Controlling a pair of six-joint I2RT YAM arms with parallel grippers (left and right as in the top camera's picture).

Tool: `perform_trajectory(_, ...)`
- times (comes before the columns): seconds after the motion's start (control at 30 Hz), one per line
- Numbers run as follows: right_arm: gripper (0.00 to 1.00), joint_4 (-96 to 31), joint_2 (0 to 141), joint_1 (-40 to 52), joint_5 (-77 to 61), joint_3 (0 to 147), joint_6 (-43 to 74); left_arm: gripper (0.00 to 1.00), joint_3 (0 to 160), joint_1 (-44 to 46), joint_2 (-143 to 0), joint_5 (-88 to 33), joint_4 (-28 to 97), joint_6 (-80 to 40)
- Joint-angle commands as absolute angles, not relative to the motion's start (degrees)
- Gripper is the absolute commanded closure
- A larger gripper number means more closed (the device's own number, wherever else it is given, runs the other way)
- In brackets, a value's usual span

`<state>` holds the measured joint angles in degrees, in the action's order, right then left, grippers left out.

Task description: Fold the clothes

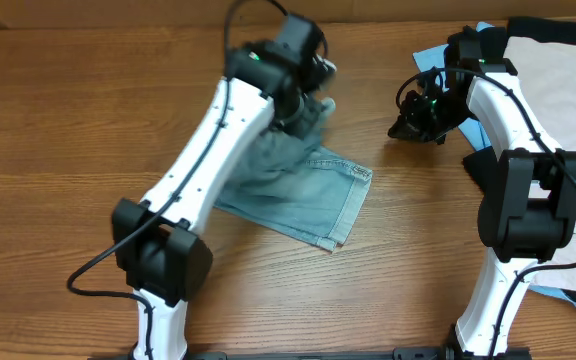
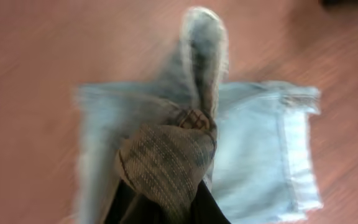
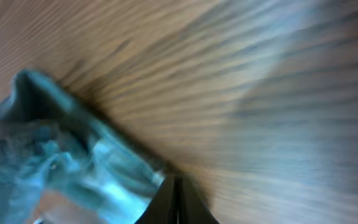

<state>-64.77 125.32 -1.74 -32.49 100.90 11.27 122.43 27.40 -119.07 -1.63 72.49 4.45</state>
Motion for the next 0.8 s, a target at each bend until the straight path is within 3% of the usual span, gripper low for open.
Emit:
perform_trajectory(0.0, 0.96, -66.81, 125.38, -0.54, -45.6, 100.88, 4.71, 0.96, 132.03, 22.35, -118.28, 5.28, 75.5, 3.42)
perform_trajectory(0.23, 0.96, -67.77, 125.4, 6.59, -44.21, 100.18, 3.07, 0.96, 136.42, 13.67, -118.28, 14.85, 81.43, -5.08)
perform_trajectory(0.4, 0.94, -62.37, 125.4, 12.12, -36.88, 97.78, 9.39, 0.96, 137.97, 8.47, -118.28, 25.3, 84.86, -12.19)
perform_trajectory(0.6, 0.88, -59.35, 125.4, 12.69, -34.94, 97.78, 10.52, 0.96, 141.4, 0.97, -118.28, 19.0, 88.47, -15.94)
perform_trajectory(0.77, 0.92, -58.96, 125.4, 15.77, -32.6, 97.76, 10.57, 0.96, 141.43, 0.95, -118.28, 13.52, 88.9, -15.86)
